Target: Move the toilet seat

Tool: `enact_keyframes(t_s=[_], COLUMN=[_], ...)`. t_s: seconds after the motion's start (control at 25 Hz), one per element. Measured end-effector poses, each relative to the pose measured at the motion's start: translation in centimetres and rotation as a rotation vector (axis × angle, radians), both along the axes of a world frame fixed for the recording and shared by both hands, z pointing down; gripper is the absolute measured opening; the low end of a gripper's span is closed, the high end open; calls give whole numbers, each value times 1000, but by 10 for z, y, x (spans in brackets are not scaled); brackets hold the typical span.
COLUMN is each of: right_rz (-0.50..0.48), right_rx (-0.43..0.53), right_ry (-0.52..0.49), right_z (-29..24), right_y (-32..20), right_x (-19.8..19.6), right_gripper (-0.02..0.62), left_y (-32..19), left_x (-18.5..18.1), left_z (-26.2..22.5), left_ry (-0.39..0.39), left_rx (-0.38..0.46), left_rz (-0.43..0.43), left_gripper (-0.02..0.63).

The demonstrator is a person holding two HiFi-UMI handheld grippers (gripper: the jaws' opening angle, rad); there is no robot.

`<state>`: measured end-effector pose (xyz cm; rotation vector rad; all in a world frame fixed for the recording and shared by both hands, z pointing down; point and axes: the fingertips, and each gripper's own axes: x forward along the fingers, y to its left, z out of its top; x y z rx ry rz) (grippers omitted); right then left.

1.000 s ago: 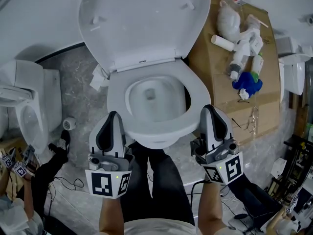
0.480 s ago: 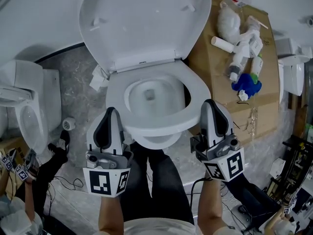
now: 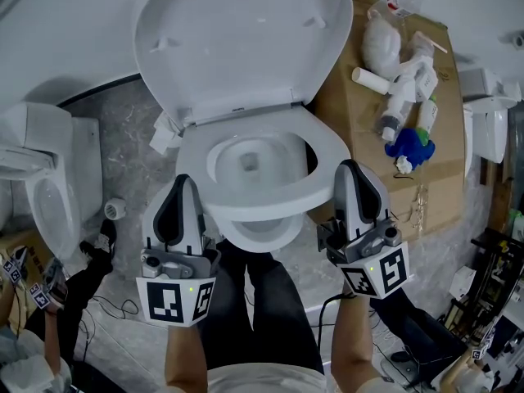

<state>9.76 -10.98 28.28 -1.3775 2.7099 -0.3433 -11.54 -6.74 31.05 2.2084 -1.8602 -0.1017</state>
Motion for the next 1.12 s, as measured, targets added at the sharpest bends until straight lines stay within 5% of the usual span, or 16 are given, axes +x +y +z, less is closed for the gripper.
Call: enact_keyframes(t_s=[1.12], right_rz=[-1], right_rx=[21], right_ry=[-7], right_z=[-11], right_y=[-38], right_x=[-12], right_gripper=[18], left_y=[-35], left_x=[-14], left_z=[-10], left_ry=[-2], left_rx=[9], left_rz=[-28], left_gripper=[9])
